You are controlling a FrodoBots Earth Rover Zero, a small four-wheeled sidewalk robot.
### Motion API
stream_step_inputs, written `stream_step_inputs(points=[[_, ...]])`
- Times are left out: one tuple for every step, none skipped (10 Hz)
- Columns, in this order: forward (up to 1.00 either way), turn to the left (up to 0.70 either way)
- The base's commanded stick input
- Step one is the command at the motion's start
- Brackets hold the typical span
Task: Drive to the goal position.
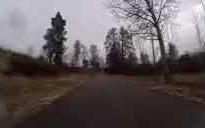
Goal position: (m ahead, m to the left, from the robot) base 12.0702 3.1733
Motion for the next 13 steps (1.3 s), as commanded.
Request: stream_step_inputs(points=[[0.7, 0.0], [0.7, 0.06], [0.7, 0.14], [0.7, 0.22], [0.7, 0.3], [0.7, 0.35], [0.7, 0.16], [0.7, 0.0], [0.7, 0.0], [0.7, 0.0], [0.7, 0.0], [0.7, 0.0], [0.7, 0.0]])
